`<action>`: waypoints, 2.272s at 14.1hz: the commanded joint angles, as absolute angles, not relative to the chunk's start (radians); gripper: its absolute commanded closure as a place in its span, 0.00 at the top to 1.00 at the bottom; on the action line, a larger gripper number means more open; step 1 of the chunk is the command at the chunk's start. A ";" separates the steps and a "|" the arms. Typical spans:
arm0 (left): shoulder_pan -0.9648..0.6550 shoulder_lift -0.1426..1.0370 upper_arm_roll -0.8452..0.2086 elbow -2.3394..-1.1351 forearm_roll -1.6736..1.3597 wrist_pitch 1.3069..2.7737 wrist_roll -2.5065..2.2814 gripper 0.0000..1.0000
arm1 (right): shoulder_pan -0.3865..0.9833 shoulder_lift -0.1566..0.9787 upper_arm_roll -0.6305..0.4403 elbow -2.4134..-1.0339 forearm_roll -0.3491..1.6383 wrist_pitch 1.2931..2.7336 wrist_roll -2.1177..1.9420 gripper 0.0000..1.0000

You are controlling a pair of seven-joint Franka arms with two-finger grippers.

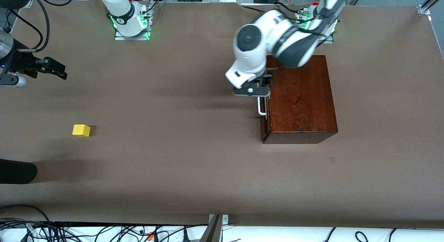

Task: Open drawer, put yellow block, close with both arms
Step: 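Move the left gripper over the box to the white drawer handle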

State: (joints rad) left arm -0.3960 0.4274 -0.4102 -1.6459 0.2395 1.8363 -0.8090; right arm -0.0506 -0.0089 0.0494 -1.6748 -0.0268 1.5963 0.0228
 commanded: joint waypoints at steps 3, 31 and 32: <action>-0.425 0.494 -0.403 -1.617 0.351 1.859 -0.885 1.00 | -0.060 -0.003 0.055 -1.657 -0.014 1.585 0.011 1.00; -0.469 0.601 -0.405 -1.621 0.439 1.947 -1.017 1.00 | -0.060 -0.002 0.057 -1.657 -0.014 1.586 0.011 1.00; -0.477 0.606 -0.405 -1.615 0.433 1.948 -1.034 1.00 | -0.060 -0.002 0.055 -1.657 -0.012 1.588 0.011 1.00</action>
State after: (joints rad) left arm -0.4451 0.5862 -0.4072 -1.6423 0.4141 1.9250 -0.9879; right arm -0.0506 -0.0088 0.0495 -1.6748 -0.0268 1.5965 0.0228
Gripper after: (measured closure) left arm 0.000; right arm 0.000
